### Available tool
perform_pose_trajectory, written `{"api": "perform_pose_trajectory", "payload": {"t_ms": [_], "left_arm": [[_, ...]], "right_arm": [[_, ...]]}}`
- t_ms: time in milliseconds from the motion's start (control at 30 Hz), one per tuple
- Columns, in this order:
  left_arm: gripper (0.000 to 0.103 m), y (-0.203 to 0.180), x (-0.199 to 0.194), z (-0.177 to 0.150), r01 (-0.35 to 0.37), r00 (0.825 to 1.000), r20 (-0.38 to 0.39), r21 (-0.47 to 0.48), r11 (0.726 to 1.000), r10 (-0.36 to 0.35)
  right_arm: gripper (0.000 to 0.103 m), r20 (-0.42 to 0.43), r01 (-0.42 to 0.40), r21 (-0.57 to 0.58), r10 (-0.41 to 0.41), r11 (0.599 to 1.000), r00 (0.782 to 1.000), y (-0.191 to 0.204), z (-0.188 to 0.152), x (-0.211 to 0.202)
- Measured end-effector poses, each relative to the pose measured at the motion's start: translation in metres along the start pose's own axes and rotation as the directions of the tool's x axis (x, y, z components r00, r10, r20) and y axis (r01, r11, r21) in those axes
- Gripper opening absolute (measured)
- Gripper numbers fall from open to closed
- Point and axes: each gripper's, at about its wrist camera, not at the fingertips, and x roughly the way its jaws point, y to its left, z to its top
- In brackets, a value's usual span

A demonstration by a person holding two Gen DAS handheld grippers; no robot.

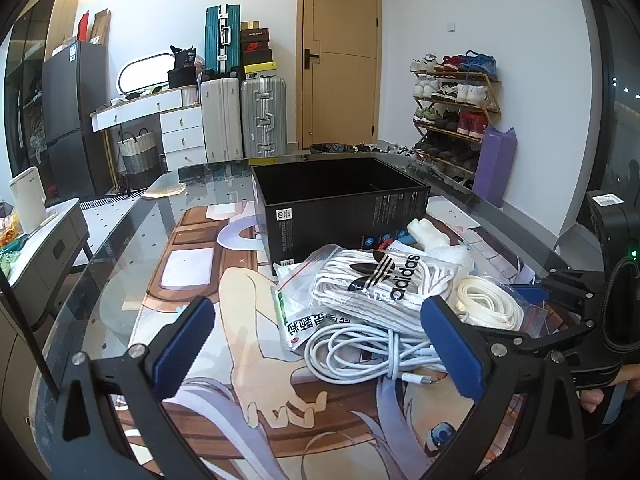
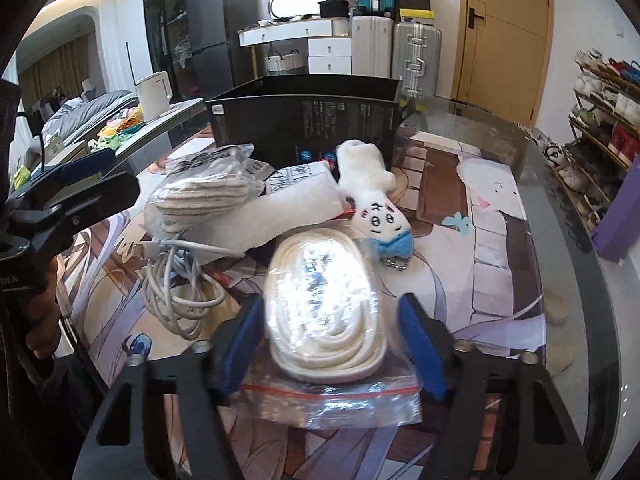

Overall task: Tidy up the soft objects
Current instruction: 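Lower the right gripper onto the white rope zip bag and close, then lift the white rope bag with the right gripper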

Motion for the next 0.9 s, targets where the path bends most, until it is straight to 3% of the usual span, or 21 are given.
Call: {"api": "perform_pose_trajectory", "payload": {"t_ms": [67, 233, 500, 900], "left_arm": [[0.103, -0.001, -0.001, 0.000, -0.005, 1.000, -0.001, 0.004, 1.000, 0.005], [0.103, 0.000, -0.002, 0.001, -0.002, 1.000, -0.007, 0.000, 1.000, 0.002], [0.103, 0.001, 0.000, 0.001, 0.004, 1.000, -0.016, -0.007, 1.000, -0.004], [0.103, -0.008, 0.002, 0.003, 0.049, 0.998, -0.047, 0.006, 0.999, -0.049]], "right_arm": [[0.052, 0.007, -0.006, -0.002, 0.006, 1.000, 1.000, -0.001, -0.001, -0.002], [0.044, 0.017, -0.004, 0.009, 0.004, 1.000, 1.000, -0.004, -0.006, -0.008], [0.040, 0.049, -0.002, 0.008, 0.002, 1.000, 0.999, -0.005, -0.013, -0.022], [0.040, 0.170, 0.006, 0.024, -0.010, 1.000, 0.985, -0.010, -0.012, -0.053]]}}
